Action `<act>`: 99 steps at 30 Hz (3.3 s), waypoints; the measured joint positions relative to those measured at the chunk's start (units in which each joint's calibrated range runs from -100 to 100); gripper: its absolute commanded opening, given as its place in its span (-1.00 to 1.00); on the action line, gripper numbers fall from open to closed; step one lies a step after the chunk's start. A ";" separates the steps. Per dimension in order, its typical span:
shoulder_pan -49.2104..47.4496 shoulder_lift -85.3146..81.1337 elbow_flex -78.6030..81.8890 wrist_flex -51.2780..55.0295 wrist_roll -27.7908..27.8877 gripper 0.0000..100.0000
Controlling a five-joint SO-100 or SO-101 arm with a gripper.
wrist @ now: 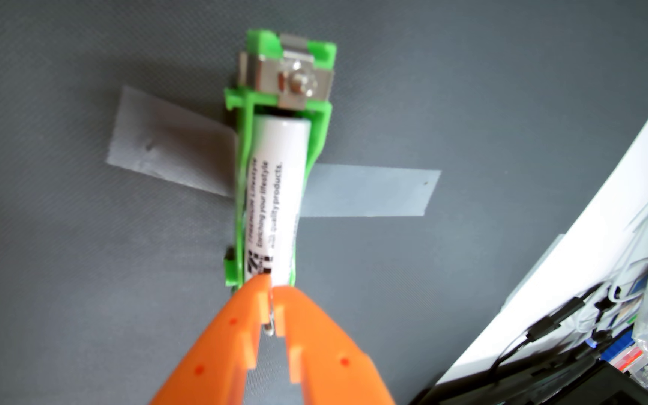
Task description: Insert Battery
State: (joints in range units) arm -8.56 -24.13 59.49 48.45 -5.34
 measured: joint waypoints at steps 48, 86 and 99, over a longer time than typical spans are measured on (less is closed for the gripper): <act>7.13 -65.31 32.64 6.61 0.00 -0.97; 7.13 -72.38 34.09 12.64 0.00 -0.96; 7.13 -72.38 34.54 12.64 0.00 -0.97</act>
State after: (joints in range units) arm -1.43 -96.51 94.03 61.09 -5.34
